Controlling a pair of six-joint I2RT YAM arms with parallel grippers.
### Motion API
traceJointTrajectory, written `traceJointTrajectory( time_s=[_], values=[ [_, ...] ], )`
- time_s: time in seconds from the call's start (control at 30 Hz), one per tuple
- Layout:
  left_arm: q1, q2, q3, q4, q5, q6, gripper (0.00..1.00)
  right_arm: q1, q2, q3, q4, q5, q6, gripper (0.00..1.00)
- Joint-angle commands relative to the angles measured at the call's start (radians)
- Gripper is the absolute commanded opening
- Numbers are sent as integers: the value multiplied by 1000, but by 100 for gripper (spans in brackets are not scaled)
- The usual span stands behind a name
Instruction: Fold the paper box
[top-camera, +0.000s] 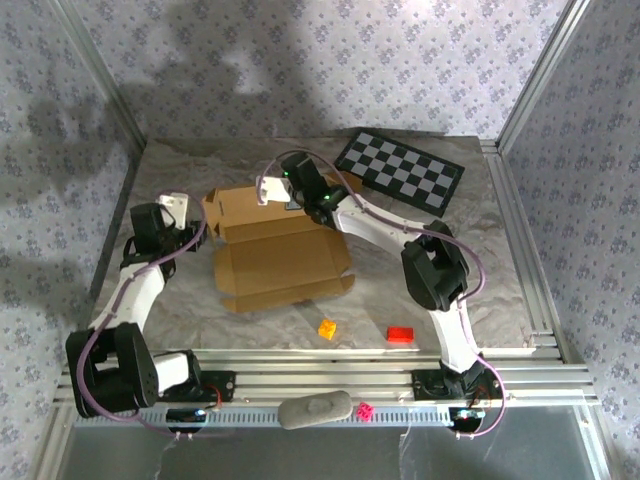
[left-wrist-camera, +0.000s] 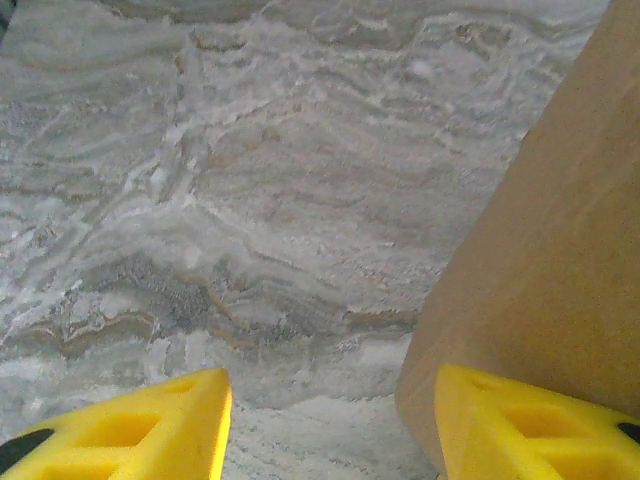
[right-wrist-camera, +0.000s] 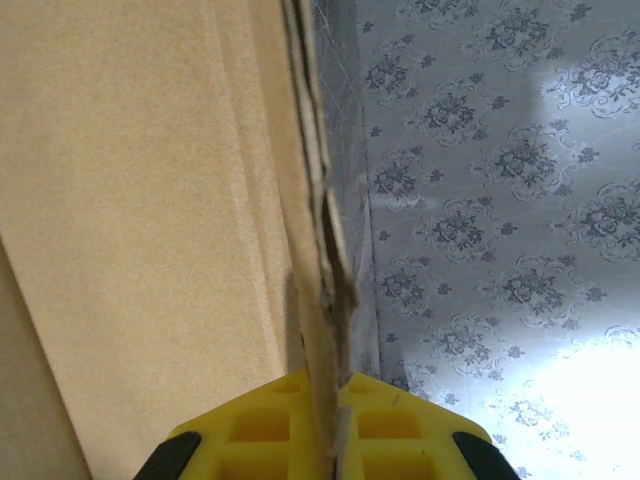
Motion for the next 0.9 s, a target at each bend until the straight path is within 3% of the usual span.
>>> traceJointTrajectory(
  time_s=[0.0, 0.17, 0.33, 0.57, 0.87],
  values=[
    [9, 36, -1, 43, -13, 26, 55, 8, 31, 32, 21, 4, -14, 0],
    [16, 77, 0, 70, -3, 31, 55, 8, 46, 30, 22, 0, -13, 0],
    [22, 116, 19, 84, 74, 30, 55, 9, 61, 25, 15, -3, -15, 0],
    [19, 94, 16, 108, 301, 46, 55, 10, 80, 26, 17, 7, -4, 0],
    [-14, 102, 39, 45, 356, 104, 55, 5, 90, 55, 9, -7, 7, 0]
  ],
)
